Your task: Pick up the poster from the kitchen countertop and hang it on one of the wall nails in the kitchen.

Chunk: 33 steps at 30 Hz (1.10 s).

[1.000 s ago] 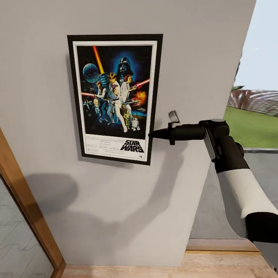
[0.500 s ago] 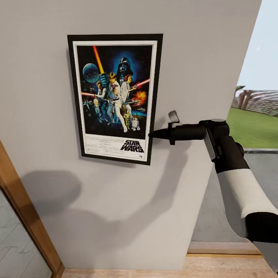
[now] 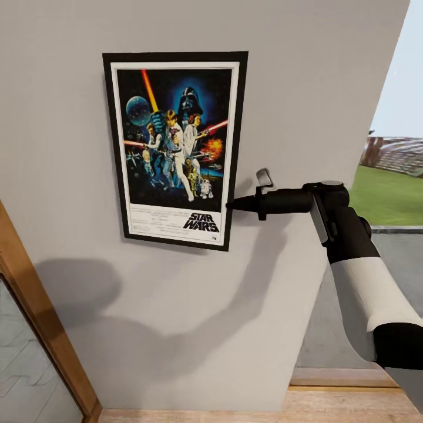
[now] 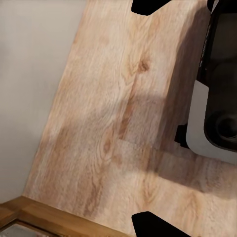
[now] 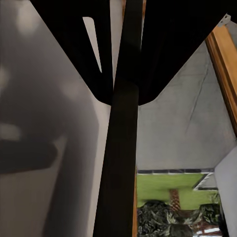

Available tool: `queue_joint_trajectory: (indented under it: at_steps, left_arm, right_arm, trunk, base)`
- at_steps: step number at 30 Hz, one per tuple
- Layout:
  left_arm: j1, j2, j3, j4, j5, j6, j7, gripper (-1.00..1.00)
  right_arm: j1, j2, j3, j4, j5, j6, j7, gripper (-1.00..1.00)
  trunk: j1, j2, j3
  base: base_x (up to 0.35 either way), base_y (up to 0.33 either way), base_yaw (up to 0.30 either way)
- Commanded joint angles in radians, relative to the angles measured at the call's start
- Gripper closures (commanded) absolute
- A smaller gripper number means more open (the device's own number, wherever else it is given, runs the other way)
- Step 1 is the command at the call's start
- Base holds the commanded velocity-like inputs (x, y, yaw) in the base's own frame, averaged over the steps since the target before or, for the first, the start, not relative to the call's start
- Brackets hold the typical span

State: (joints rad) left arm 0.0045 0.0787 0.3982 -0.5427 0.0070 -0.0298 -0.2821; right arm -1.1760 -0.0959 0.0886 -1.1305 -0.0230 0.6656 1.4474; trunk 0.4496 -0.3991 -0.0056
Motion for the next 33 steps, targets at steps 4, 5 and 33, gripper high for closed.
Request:
queue_joint_trajectory:
  at_steps: [4,5,33]
  left_arm:
    - [0.000,0.000,0.004,0.000,0.001,-0.001,-0.006,-1.00]
    - [0.000,0.000,0.004,0.000,0.001,-0.001,-0.006,-1.00]
    - [0.000,0.000,0.004,0.000,0.001,-0.001,-0.006,-1.00]
  right_arm:
    - [-0.001,-0.001,0.002,0.000,-0.003,0.014,0.004,1.00]
    - [-0.001,-0.001,0.002,0.000,-0.003,0.014,0.004,1.00]
    - [-0.001,-0.001,0.002,0.000,-0.004,0.014,0.002,1.00]
  trunk:
    - [0.000,-0.001,-0.001]
    - [0.000,-0.001,-0.001]
    - [0.000,-0.001,-0.001]
  base:
    - [0.000,0.165,0.000]
    - [0.000,0.163,0.000]
    - [0.000,0.089,0.000]
